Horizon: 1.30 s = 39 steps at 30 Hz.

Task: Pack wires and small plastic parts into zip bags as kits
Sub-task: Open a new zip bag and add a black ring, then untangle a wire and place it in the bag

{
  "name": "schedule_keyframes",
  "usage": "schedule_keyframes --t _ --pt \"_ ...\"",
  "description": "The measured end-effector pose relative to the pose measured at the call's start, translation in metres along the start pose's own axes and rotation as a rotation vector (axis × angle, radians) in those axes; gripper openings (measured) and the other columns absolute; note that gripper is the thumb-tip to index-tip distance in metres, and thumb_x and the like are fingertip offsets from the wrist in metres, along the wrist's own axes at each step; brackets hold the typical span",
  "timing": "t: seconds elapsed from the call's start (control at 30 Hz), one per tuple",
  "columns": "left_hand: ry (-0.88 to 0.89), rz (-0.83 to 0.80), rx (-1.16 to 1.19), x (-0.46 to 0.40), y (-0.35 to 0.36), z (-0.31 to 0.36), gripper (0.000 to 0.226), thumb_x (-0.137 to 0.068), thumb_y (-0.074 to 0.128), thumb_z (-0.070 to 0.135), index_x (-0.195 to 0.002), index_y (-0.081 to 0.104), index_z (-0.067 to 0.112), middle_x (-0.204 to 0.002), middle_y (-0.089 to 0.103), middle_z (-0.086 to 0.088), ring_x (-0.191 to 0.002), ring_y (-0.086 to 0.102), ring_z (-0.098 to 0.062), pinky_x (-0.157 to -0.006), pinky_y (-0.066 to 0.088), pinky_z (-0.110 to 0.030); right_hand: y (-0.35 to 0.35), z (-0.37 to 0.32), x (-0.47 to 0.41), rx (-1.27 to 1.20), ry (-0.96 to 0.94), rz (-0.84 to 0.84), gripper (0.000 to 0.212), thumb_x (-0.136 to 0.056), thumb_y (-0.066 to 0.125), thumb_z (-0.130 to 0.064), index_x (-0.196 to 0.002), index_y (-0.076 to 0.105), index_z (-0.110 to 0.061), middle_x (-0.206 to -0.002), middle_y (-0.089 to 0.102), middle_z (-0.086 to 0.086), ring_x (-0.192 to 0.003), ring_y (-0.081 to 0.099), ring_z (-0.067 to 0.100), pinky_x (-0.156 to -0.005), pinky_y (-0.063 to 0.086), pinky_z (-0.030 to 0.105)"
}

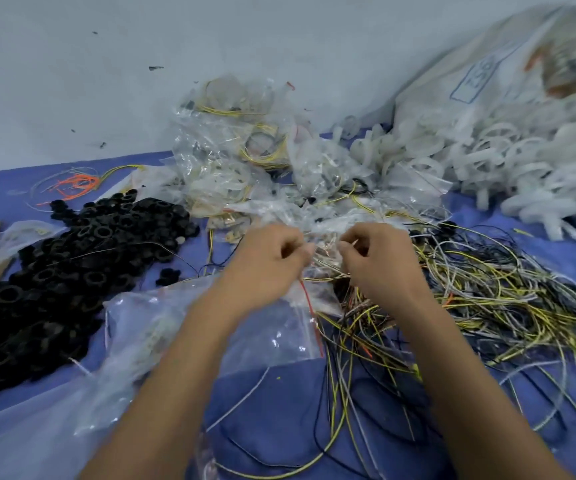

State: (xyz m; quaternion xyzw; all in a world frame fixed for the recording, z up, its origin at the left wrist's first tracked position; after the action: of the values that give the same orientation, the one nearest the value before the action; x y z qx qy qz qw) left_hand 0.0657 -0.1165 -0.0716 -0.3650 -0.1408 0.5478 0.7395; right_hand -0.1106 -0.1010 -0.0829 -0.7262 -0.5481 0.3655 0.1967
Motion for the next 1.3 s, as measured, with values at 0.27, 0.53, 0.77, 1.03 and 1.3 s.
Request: schedule_keyframes --t 0.27,0.53,0.77,1.03,1.3 --pt "0.078 -0.089 -0.2 0.005 0.061 -0.001 0.019 -0.094 0.068 0.032 -0.082 0.054 0.026 -0.069 0.064 0.002 -0.066 0.058 -0.019 -0.067 0.05 -0.039 -0.021 0.035 -0.003 -0.029 0.078 0.001 0.015 -0.095 0.064 -0.021 -0.082 0.071 -0.018 -0.063 0.071 -0.001 -0.049 0.062 0.007 -0.058 0.052 0.029" --pt "0.174 -0.145 -0.232 0.009 0.062 0.005 0.02 -0.082 0.077 0.022 -0.091 0.06 0.028 -0.092 0.053 0.009 -0.085 0.055 -0.014 -0.078 0.05 -0.04 -0.001 0.036 0.003 0.069 0.036 -0.137 0.015 -0.095 0.068 -0.027 -0.083 0.072 -0.019 -0.068 0.069 -0.002 -0.062 0.064 0.016 -0.063 0.053 0.032" --pt "0.089 0.018 -0.317 0.003 0.051 -0.014 0.022 -0.085 0.066 0.007 -0.089 0.056 0.025 -0.095 0.053 0.005 -0.091 0.055 -0.022 -0.076 0.051 -0.043 0.001 0.039 0.003 0.055 0.075 -0.106 0.017 -0.099 0.06 -0.021 -0.088 0.071 -0.017 -0.071 0.069 0.0 -0.066 0.065 0.02 -0.066 0.056 0.037" --pt "-0.008 0.199 -0.395 -0.002 0.038 -0.035 0.017 -0.085 0.064 0.005 -0.093 0.064 0.02 -0.096 0.062 -0.001 -0.094 0.058 -0.028 -0.076 0.05 -0.042 0.009 0.029 0.005 0.133 0.059 -0.233 0.019 -0.102 0.053 -0.019 -0.104 0.072 -0.015 -0.092 0.07 0.003 -0.079 0.061 0.018 -0.066 0.042 0.027" --pt "0.313 0.211 -0.207 0.003 0.058 -0.005 0.023 -0.091 0.06 0.032 -0.109 0.068 0.02 -0.118 0.057 0.0 -0.114 0.048 -0.024 -0.098 0.036 -0.034 -0.05 0.025 0.002 0.192 0.08 -0.048 0.012 -0.092 0.067 -0.024 -0.085 0.075 -0.018 -0.08 0.068 -0.001 -0.075 0.065 0.018 -0.067 0.05 0.028"
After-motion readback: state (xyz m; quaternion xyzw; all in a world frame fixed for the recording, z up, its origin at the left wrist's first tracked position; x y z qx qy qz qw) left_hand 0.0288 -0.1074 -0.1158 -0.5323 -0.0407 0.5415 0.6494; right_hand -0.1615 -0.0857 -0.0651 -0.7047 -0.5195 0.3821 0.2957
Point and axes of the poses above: each hand's wrist, its own x-axis away from the middle knuckle, its own y-axis out of the palm, z = x × y, the point moved 5 cm from there along -x, towards the middle knuckle
